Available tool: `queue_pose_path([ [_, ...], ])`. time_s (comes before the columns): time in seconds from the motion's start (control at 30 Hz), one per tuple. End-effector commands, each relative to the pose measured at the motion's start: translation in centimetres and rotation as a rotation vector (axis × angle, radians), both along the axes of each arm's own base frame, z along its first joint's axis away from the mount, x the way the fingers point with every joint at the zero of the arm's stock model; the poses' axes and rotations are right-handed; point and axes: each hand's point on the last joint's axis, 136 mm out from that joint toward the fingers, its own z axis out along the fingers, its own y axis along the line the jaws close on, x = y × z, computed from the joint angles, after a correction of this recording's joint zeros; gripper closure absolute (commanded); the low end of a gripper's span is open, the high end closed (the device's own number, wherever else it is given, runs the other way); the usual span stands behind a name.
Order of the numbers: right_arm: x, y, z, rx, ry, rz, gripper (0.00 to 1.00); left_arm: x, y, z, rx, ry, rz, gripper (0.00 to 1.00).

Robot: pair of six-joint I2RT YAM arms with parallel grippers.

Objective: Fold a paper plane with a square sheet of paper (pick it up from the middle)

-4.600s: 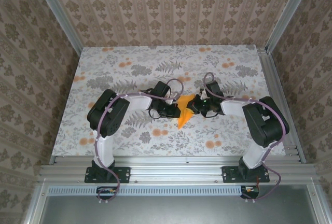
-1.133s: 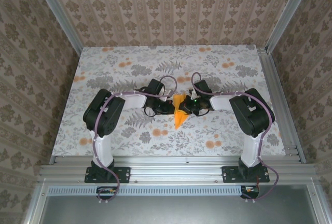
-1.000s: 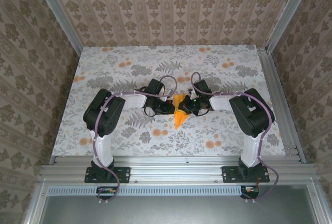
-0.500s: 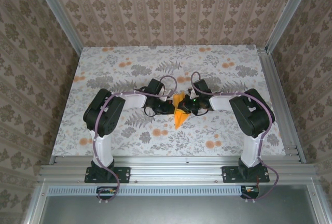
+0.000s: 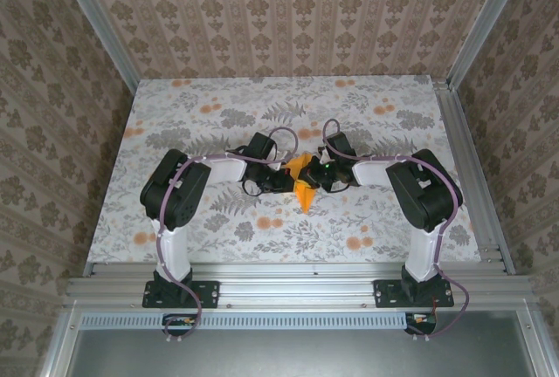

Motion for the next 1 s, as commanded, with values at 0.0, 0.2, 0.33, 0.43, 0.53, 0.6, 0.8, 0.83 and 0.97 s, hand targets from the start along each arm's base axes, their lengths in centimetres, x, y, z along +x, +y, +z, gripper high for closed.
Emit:
queue_pose_path([
  [0.0,0.3,0.1,0.4,0.010,-0.010,-0.021,0.96,-1.2,0.7,-2.3,0.050,0.026,-0.021,1.00],
  [0.2,0.3,0.1,-0.1,0.007,-0.001,-0.033,0.96,-1.1,0.6,-2.2,0.041,0.025,-0.020,1.00],
  [0.33,0.3,0.4,-0.6,0.008,0.012,-0.026,0.96,-1.0,0.6,-2.1,0.041,0.026,-0.017,1.00],
  [0.43,0.0,0.2,-1.0,-0.001,0.019,-0.021,0.96,-0.9,0.5,-2.0,0.035,0.024,-0.013,1.00],
  [0.53,-0.3,0.2,-1.4,-0.003,0.031,-0.016,0.96,-0.7,0.3,-1.9,0.023,0.024,-0.004,1.00],
  [0.6,-0.5,0.2,-1.6,-0.005,0.035,-0.010,0.96,-0.6,0.3,-1.8,0.014,0.022,0.001,1.00],
  [0.8,-0.9,0.3,-2.3,-0.019,0.043,0.004,0.96,-0.1,0.1,-1.3,-0.012,0.007,0.019,1.00],
  [0.83,-0.9,0.4,-2.3,-0.016,0.045,0.004,0.96,-0.1,0.1,-1.3,-0.013,0.006,0.023,1.00],
  [0.97,-0.9,0.8,-2.6,-0.010,0.048,0.009,0.96,-0.1,0.2,-1.6,-0.017,0.008,0.030,1.00],
])
